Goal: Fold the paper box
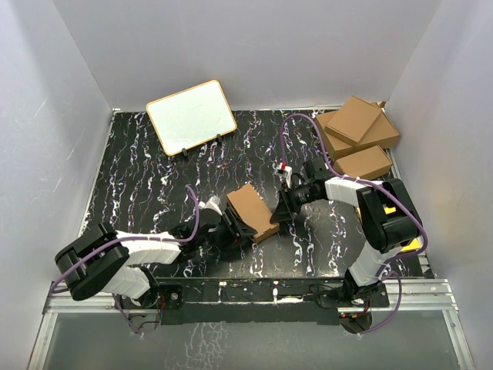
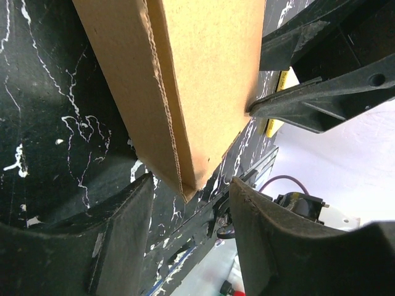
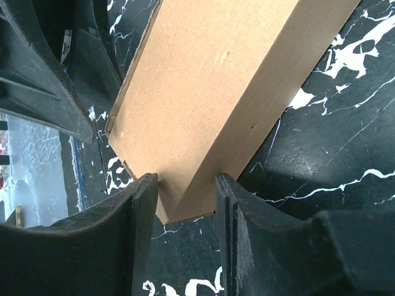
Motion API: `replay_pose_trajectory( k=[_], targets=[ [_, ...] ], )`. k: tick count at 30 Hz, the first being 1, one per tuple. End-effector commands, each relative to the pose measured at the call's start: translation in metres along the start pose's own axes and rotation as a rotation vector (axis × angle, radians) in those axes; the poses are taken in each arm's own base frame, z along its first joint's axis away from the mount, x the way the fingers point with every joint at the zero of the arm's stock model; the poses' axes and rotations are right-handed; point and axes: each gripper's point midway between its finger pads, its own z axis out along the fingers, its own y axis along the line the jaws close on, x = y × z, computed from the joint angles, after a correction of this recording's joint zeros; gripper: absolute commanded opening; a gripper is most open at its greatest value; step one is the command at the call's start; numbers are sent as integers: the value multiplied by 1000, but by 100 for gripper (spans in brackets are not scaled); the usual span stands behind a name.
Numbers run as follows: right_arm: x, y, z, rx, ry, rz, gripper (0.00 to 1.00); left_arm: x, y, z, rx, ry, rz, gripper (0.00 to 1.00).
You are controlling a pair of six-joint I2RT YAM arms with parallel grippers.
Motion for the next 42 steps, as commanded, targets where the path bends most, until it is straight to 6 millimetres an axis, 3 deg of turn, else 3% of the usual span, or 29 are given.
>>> replay_pose_trajectory(
  k=[1,13,32,36,42],
  targets=[
    [-10,-1,3,-8,-23,-36,45,1,-16,2,31,-5,-7,49],
    [-5,0,9,-12,-7,-12,37,3,-7,7,11,-6,-23,40],
    [-7,4,11,-21,-4,-27,35,2,-3,4,6,-14,-27,17],
    [-10,7,11,-33,-8,-33,38,2,-10,-1,25,-10,-22,19],
    [-20,9,6,-42,-24,-53,46,3,-12,-17,34,-9,19,39]
  ],
)
